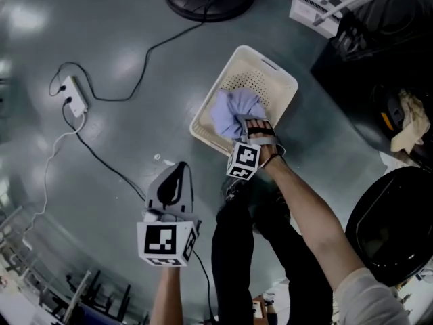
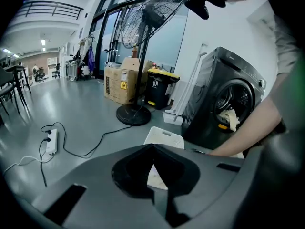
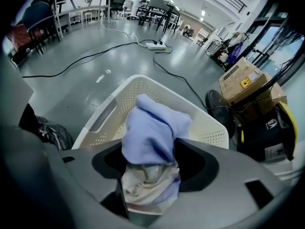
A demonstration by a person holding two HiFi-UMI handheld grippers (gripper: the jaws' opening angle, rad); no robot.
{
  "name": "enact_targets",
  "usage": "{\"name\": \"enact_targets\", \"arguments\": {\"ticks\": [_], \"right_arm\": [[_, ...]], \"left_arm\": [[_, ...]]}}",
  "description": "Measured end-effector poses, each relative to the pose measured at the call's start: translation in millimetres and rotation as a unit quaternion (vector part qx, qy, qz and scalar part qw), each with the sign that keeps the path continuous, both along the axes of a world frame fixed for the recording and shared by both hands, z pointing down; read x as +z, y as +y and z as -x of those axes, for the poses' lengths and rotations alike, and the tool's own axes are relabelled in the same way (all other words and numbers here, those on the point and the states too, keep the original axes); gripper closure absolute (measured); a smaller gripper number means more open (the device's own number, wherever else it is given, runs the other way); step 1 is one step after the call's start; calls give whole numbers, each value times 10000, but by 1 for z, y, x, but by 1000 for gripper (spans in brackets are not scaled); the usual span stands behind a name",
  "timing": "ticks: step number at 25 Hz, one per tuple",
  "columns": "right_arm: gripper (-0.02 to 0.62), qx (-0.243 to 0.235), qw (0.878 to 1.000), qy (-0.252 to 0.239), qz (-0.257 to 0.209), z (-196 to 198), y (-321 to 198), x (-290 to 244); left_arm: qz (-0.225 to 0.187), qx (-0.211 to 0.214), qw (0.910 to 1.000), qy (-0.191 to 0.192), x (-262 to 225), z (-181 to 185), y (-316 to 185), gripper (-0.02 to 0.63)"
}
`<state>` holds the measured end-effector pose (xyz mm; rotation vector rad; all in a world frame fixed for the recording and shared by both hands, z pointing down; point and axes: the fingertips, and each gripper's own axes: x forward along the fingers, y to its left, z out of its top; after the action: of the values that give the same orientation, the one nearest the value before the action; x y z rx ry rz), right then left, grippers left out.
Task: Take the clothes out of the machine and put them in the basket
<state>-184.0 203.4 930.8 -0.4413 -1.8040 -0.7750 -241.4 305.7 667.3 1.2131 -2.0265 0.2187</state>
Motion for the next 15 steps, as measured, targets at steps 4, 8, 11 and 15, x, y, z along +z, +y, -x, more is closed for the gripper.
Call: {"name": "enact_targets", "arguments": {"ticks": [4,8,11,15], "right_arm": [[235,-35,9998,-157,85,-1,4,8],[216,13,9991,-427,87,-9,13,-13],[216,114,9983,-562,117,-13,9,-43],[218,361,9958,-846,18,-11,-11,-85]], "left_arm": [[75,32,10000,-43,10,-4,-3,588],[118,91,9999,-9,4,-16,-4,588],[93,222,9997,24,-13,-22,-15,588],[-153,322,9993,-87,-45,-19,-41,588]]}}
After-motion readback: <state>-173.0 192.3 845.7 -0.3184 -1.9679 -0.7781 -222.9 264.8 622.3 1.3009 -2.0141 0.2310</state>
